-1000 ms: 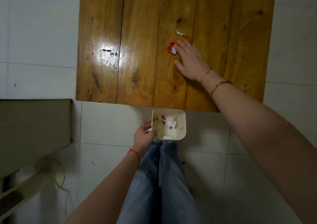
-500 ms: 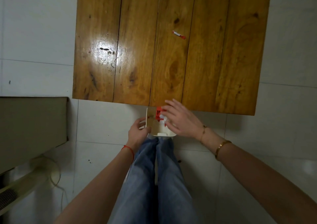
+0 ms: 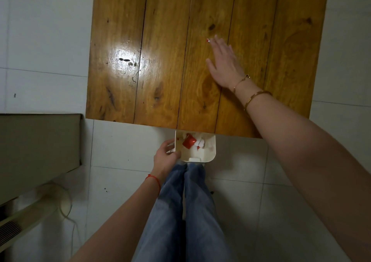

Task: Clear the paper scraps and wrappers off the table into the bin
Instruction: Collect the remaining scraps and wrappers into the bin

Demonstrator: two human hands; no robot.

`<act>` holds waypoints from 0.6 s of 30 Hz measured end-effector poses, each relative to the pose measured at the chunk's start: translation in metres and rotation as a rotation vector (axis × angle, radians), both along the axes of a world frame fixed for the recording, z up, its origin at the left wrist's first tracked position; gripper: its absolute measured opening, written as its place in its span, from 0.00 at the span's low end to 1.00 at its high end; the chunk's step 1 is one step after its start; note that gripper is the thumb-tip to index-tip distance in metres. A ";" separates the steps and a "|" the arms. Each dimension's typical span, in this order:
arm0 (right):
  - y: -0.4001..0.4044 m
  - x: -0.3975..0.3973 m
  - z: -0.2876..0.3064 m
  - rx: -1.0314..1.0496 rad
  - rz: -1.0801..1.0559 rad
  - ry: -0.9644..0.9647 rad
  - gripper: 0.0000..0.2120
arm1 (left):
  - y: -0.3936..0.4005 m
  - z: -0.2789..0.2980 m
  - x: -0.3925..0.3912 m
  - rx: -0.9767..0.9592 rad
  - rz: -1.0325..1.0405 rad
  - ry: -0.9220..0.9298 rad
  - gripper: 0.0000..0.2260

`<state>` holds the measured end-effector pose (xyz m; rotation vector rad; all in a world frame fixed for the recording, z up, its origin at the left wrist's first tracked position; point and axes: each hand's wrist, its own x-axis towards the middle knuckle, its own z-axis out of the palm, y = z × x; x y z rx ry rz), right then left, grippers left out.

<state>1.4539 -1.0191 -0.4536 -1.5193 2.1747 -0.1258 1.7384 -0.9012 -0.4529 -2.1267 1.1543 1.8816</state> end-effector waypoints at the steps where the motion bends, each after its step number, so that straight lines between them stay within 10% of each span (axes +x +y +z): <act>1: -0.003 -0.001 -0.001 0.029 0.006 -0.003 0.28 | 0.000 0.000 -0.001 -0.001 -0.001 -0.001 0.22; 18: 0.197 0.121 0.003 0.099 0.401 -0.202 0.26 | 0.004 0.022 -0.002 -0.003 -0.004 -0.017 0.23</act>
